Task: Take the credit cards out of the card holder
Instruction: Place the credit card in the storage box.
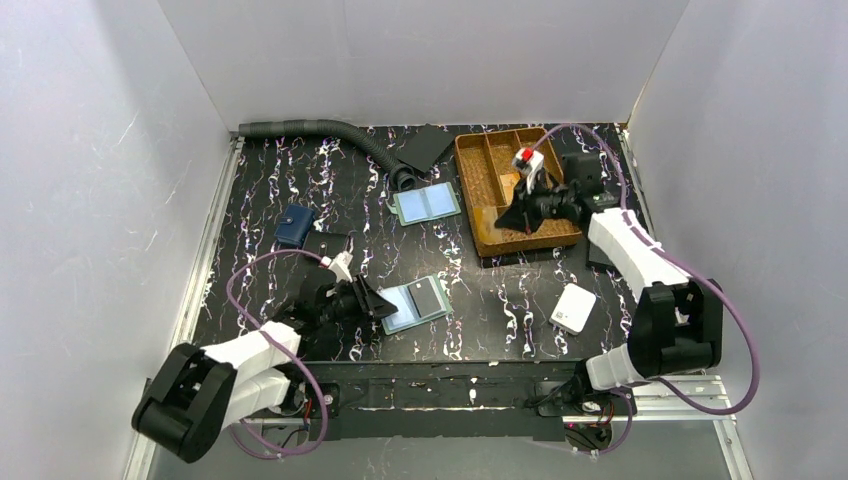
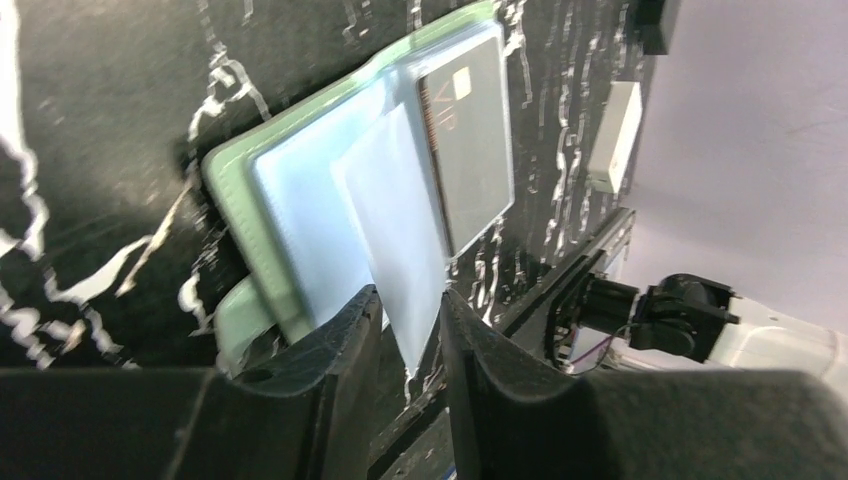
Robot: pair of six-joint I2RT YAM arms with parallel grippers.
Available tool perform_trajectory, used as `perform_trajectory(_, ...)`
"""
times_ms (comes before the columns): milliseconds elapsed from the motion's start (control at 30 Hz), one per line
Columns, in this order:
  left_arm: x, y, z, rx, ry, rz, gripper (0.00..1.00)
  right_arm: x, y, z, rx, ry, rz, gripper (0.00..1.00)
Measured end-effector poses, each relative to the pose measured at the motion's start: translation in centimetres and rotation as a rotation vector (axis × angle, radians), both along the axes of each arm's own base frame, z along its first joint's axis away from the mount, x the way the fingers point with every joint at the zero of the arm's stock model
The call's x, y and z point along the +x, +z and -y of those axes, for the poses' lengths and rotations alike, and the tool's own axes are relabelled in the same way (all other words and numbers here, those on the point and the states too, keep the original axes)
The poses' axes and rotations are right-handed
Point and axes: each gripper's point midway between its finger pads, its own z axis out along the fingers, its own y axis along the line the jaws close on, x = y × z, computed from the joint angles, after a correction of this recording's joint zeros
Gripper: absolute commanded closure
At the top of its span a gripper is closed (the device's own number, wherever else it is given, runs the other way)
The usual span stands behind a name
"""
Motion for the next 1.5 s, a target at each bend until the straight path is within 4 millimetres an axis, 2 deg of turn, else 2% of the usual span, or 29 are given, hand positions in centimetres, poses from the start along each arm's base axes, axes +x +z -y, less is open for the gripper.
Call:
perform_trajectory(67,-0.5,-0.4,-0.6,0.037,-0.001,-0.007,0.68,2.4,1.2,1.3,-0.029,-0.058,0.033,0.99)
perform_trajectory(200,-1.3,-1.0,-2.0,0.114,0.011,-0.01,0.64,9.6,3.1,3.7,-0.072,-0.176,0.073,0.99)
perform_trajectory(267,-1.5,-0.9,-2.7,0.154,0.024,0.008,0.59,12.8,2.6,5.0,-0.106,-0.235,0.069,0.99)
perform_trajectory(333,-1.4,-0.2,-3.4,0.187,0.037,0.039,0.48,15.3,1.4,6.2,-0.146,-0.288,0.043,0.99)
perform_trajectory(500,-0.7,3.4,-4.8,0.212,0.095,0.182,0.03,18.2,-2.0,7.5,-0.231,-0.359,-0.042,0.99)
perform_trajectory(700,-1.2,4.7,-5.3,0.176,0.132,0.211,0.02,19.7,-3.9,8.2,-0.3,-0.39,-0.107,0.99)
perform_trajectory(800,-1.7,4.3,-4.5,0.154,0.092,0.166,0.02,19.4,-5.7,8.1,-0.331,-0.376,-0.172,0.97)
perform_trajectory(900,-2.1,4.1,-3.5,0.122,0.036,0.132,0.02,18.8,-7.6,8.1,-0.383,-0.379,-0.224,0.81)
perform_trajectory(967,-2.2,4.5,-3.0,0.096,0.019,0.13,0.02,19.0,-8.0,8.6,-0.428,-0.404,-0.219,0.78)
perform_trajectory(1033,-2.2,5.0,-2.7,0.075,0.013,0.143,0.02,20.1,-7.4,9.4,-0.479,-0.451,-0.176,0.72)
perform_trajectory(1133,-2.2,5.4,-2.5,0.055,0.01,0.149,0.02,21.7,-6.4,11.3,-0.55,-0.529,-0.1,0.69)
perform_trajectory(1233,-2.2,5.6,-2.3,0.041,0.004,0.146,0.02,21.4,-4.7,11.6,-0.55,-0.536,-0.05,0.68)
perform_trajectory(1333,-2.1,5.8,-1.8,0.019,-0.011,0.13,0.03,17.8,-2.1,10.2,-0.46,-0.449,-0.019,0.68)
perform_trajectory(1433,-2.1,5.7,-1.4,0.013,-0.024,0.112,0.04,12.4,1.2,7.6,-0.311,-0.328,0.04,0.67)
perform_trajectory(1500,-2.3,5.7,-1.1,0.012,-0.035,0.112,0.06,7.9,2.5,5.3,-0.195,-0.228,0.078,0.65)
